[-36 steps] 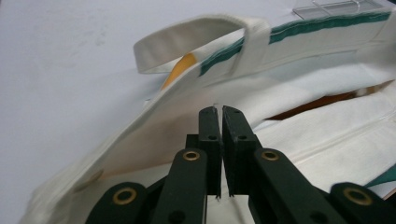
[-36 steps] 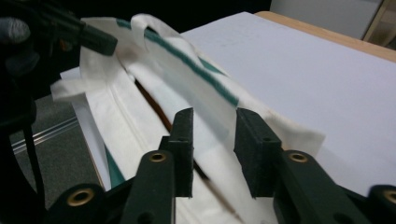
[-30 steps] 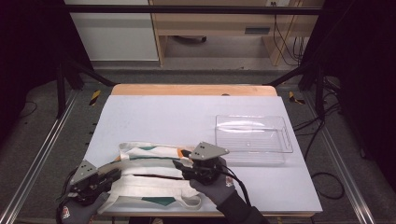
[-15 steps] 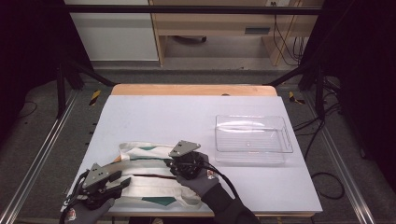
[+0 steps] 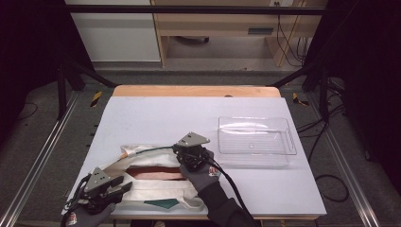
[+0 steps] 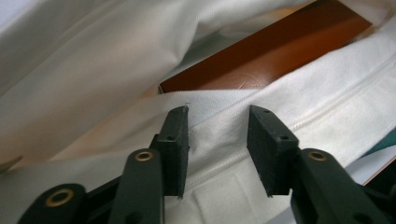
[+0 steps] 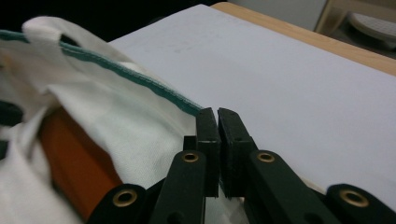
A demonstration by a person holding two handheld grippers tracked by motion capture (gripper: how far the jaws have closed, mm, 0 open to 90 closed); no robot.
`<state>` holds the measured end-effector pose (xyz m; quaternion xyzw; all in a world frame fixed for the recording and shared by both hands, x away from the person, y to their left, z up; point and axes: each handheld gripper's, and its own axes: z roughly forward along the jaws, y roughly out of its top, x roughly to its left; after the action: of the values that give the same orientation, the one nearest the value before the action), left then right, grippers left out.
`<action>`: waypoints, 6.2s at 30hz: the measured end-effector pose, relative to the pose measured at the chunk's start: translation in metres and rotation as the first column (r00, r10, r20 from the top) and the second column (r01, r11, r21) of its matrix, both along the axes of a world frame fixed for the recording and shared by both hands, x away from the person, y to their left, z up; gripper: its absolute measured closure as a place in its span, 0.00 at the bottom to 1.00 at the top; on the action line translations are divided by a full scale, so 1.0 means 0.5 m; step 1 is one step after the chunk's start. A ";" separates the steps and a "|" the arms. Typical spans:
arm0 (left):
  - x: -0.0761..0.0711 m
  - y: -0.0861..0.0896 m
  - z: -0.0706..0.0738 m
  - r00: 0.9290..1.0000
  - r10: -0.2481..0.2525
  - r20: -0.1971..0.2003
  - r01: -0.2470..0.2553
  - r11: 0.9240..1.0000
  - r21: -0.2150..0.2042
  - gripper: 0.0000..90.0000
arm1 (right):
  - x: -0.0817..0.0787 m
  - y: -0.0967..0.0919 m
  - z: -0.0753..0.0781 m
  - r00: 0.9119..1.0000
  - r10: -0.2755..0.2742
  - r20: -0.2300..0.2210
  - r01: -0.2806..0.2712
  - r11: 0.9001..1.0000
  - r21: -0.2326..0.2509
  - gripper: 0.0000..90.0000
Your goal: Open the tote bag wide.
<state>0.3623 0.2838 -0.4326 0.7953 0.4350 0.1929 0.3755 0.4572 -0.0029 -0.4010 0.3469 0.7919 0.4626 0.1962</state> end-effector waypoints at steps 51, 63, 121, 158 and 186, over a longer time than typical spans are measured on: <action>0.126 -0.059 0.026 1.000 0.010 0.003 -0.010 0.996 0.092 0.72 | -0.133 -0.053 -0.098 0.969 0.191 -0.154 -0.195 0.981 -0.011 0.99; 0.183 -0.063 0.005 0.995 0.100 -0.018 -0.097 0.990 0.100 0.96 | -0.142 -0.038 -0.144 0.965 0.196 -0.173 -0.209 0.976 -0.061 1.00; 0.019 -0.047 0.010 0.999 -0.053 -0.011 0.053 0.999 0.010 0.90 | 0.007 -0.027 -0.093 0.989 -0.071 -0.126 0.054 0.989 -0.136 1.00; 0.199 -0.020 -0.043 0.990 0.142 -0.017 -0.139 0.985 0.100 1.00 | -0.133 -0.033 -0.155 0.962 0.194 -0.190 -0.205 0.978 -0.038 1.00; 0.108 -0.057 0.033 0.998 -0.022 0.056 0.021 0.999 0.027 0.99 | -0.122 -0.055 -0.088 0.986 0.141 -0.090 -0.140 0.990 0.023 1.00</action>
<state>0.4163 0.2554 -0.4160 0.7992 0.4132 0.2166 0.3790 0.3960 -0.0303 -0.4450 0.3127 0.8186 0.4656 0.1237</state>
